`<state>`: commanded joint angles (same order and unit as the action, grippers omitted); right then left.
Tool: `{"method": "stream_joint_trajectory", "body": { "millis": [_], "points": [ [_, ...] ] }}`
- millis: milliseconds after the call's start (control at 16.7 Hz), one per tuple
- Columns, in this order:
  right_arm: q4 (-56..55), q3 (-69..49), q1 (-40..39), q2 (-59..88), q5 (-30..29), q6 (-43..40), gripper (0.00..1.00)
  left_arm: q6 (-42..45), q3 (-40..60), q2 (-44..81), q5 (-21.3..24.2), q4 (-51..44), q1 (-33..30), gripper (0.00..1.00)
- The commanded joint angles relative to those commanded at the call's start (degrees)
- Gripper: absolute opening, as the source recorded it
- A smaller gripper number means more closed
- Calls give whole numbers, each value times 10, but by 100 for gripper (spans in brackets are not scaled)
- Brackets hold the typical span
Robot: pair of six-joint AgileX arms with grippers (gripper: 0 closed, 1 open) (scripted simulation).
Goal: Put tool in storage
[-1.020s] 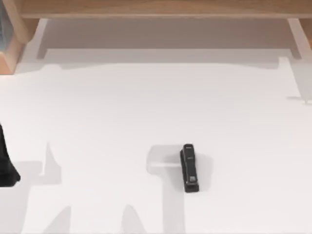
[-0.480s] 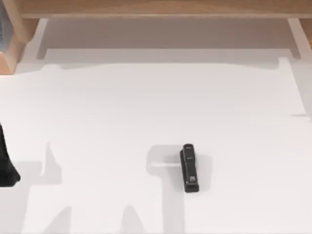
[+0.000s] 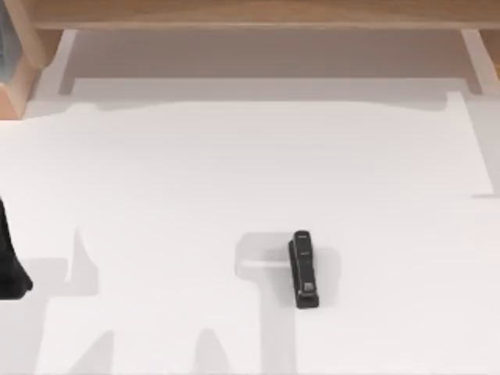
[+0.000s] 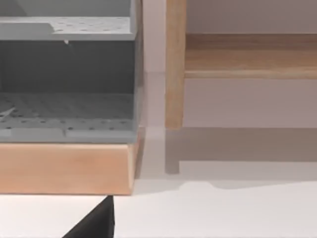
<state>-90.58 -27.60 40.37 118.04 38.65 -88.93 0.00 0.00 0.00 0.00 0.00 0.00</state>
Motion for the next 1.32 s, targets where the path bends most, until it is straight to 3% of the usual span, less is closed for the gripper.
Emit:
{"method": "stream_joint_trajectory", "body": {
  "millis": [720, 1320],
  "points": [
    [0, 0, 0, 0, 0, 0, 98, 0, 0, 0, 0, 0, 0, 100],
    [-2, 1, 1, -1, 1, 0, 100, 0, 0, 0, 0, 0, 0, 100]
  ]
}}
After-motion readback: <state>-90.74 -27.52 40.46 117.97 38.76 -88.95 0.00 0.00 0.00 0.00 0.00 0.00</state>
